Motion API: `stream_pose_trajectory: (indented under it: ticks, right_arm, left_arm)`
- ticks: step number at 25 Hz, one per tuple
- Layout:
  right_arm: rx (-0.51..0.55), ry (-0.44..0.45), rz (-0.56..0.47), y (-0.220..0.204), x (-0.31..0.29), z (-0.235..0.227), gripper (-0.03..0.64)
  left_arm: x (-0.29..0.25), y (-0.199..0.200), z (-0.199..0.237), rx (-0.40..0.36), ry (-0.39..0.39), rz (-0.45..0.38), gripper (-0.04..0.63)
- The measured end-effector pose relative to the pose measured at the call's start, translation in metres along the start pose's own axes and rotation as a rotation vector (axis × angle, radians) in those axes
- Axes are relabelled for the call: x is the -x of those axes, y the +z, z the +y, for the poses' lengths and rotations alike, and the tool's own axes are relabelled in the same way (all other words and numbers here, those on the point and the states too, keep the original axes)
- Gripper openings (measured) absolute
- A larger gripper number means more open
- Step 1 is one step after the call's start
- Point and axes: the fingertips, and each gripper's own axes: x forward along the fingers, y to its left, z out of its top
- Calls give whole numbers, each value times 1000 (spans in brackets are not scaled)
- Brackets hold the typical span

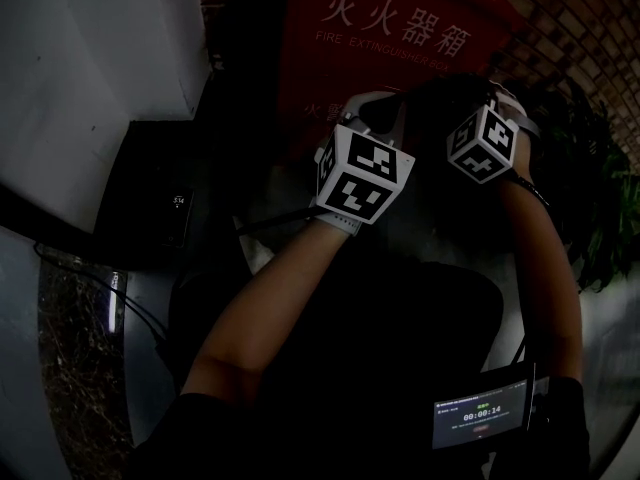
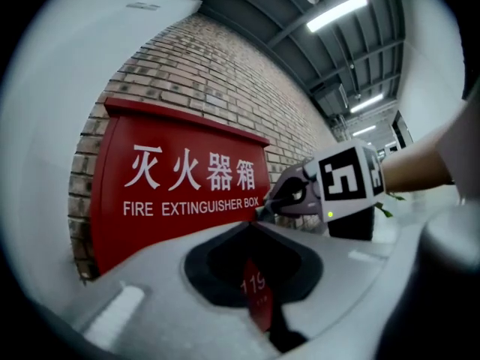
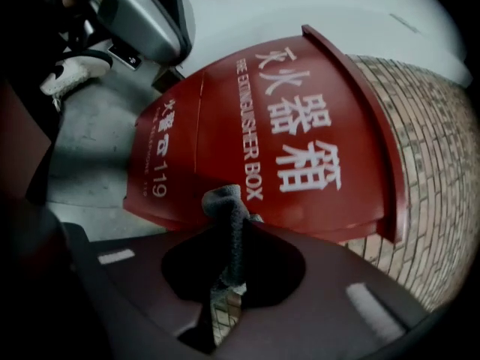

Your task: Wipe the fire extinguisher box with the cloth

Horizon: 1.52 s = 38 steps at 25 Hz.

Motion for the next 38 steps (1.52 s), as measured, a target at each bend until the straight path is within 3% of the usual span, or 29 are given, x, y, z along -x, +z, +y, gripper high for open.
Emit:
stream_pose_trajectory:
  ticks: [7, 12, 20, 24, 31, 38]
  right_arm:
    - [25, -25, -193, 107, 27, -2, 29]
    - [24, -3, -325, 187, 32, 8, 29]
    - [68, 65, -418, 270, 12, 48, 29]
    - [77, 79, -427, 284, -1, 58, 29]
    - [73, 73, -427, 277, -9, 57, 29]
    - [57, 71, -387, 244, -11, 56, 29]
  left_arm:
    - [27, -2, 54, 4, 114, -13, 3]
    - [52, -17, 108, -5, 221, 23, 3]
    - [85, -52, 180, 106, 329, 94, 3]
    - [89, -61, 191, 149, 344, 92, 3]
    - [77, -57, 177, 120, 294, 84, 3]
    - [66, -49, 158, 94, 262, 63, 3]
